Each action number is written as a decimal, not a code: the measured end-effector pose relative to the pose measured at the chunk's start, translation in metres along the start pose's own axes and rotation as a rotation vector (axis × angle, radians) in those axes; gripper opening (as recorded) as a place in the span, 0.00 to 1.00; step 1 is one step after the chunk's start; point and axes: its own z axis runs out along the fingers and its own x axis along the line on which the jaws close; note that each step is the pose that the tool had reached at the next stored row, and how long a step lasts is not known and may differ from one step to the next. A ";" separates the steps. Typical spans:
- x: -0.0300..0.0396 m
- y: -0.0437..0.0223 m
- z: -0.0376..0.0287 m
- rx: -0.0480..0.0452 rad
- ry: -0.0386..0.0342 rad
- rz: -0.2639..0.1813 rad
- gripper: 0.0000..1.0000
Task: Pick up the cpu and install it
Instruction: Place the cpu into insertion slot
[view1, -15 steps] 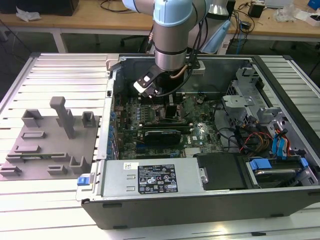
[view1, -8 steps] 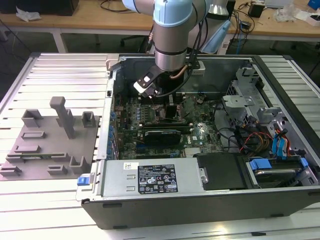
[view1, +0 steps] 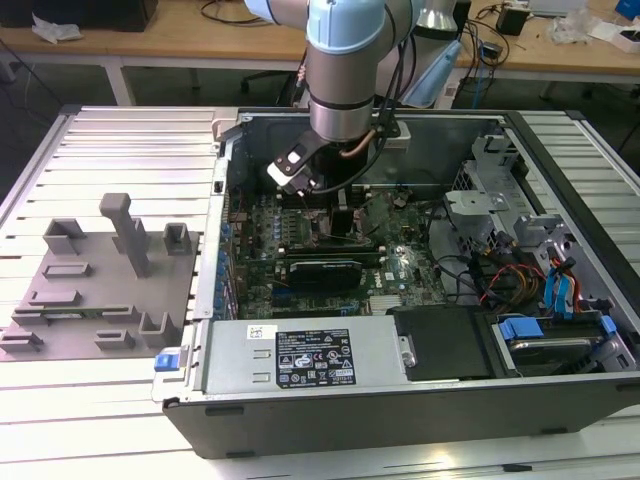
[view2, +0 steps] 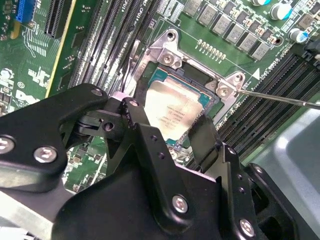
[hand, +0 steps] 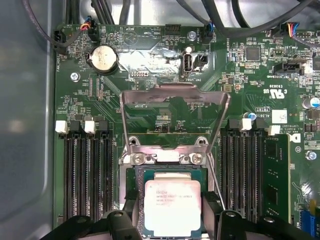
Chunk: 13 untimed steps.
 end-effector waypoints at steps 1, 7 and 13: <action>0.0000 0.0001 -0.0012 0.0001 0.0003 0.000 0.61; -0.0001 0.0002 -0.0025 0.0001 0.0030 0.000 0.61; 0.0000 0.0003 -0.0025 0.0002 0.0036 0.000 0.61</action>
